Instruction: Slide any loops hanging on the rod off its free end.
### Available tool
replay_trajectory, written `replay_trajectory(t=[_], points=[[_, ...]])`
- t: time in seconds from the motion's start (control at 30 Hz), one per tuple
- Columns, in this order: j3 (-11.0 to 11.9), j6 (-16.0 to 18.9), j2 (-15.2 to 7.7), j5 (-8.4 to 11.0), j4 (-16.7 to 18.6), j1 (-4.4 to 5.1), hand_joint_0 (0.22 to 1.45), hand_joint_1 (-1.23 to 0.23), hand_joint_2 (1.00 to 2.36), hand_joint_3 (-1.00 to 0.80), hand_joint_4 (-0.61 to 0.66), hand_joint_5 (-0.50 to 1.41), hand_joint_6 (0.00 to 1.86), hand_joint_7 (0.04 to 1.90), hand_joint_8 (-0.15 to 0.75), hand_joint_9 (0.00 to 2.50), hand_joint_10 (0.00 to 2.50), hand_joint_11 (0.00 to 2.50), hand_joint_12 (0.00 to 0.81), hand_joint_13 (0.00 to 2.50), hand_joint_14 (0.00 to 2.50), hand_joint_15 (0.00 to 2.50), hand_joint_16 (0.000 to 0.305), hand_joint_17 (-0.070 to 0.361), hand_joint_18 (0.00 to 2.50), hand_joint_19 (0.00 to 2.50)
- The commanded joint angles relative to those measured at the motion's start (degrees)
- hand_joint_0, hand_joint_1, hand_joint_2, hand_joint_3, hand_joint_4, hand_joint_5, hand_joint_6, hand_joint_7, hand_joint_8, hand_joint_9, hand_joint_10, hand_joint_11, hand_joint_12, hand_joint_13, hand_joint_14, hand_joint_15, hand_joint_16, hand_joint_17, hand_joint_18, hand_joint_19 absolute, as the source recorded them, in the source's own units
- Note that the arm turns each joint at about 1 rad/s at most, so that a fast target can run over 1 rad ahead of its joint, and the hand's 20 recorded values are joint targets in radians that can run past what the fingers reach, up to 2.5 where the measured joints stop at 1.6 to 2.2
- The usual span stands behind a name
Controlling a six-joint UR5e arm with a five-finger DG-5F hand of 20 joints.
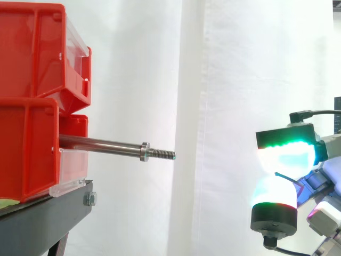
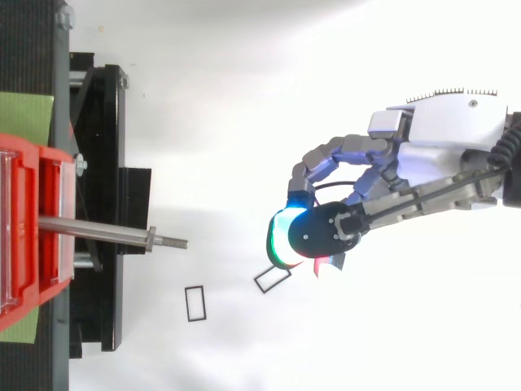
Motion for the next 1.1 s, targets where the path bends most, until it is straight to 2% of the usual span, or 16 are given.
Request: replay_trajectory(t=[0.0,0.23,0.33,0.5,0.6,0.83,0.87,1.07], points=[[0.0,0.0,0.01,0.04,-0.08,0.0,0.6,-0.79,1.01,-0.13,-0.17,-0.08,0.85,1.01,0.258,1.14,0.01,0.5,0.358,0.66,0.01,0.15,0.05,0.113,0.71,0.27],[0.0,0.0,0.1,-0.05,-0.26,-0.09,0.6,-0.8,1.01,-0.11,-0.2,-0.07,0.85,1.01,0.264,1.16,0.02,0.46,0.369,0.67,0.0,0.14,0.053,0.12,0.73,0.27],[0.0,-0.18,0.89,0.12,-0.96,-0.09,0.6,-0.8,1.01,-0.11,-0.2,-0.07,0.85,1.01,0.265,1.16,0.02,0.45,0.371,0.68,0.0,0.15,0.054,0.121,0.74,0.26],[0.0,-0.35,0.89,0.04,-2.72,-0.18,0.6,-0.8,1.0,-0.1,-0.2,-0.06,0.84,1.01,0.269,1.17,0.01,0.45,0.372,0.67,0.0,0.14,0.054,0.122,0.74,0.25],[0.0,-0.7,0.89,-0.05,-2.28,-0.26,0.6,-0.79,1.0,-0.11,-0.2,-0.06,0.84,1.02,0.272,1.17,0.02,0.44,0.374,0.67,0.0,0.14,0.054,0.122,0.73,0.26],[0.0,-0.97,0.89,-0.05,1.41,-0.35,0.61,-0.8,1.0,-0.11,-0.21,-0.06,0.84,1.01,0.271,1.16,0.02,0.44,0.373,0.67,0.0,0.13,0.054,0.122,0.73,0.26],[0.0,-0.97,0.89,-0.05,3.52,-0.26,0.6,-0.8,1.0,-0.11,-0.2,-0.06,0.84,1.02,0.271,1.16,0.01,0.44,0.374,0.67,0.0,0.14,0.054,0.122,0.73,0.25],[0.0,-0.97,0.89,-0.05,8.97,-0.26,0.61,-0.8,1.0,-0.11,-0.21,-0.06,0.84,1.01,0.273,1.15,0.01,0.43,0.372,0.67,0.0,0.13,0.054,0.122,0.73,0.25]])
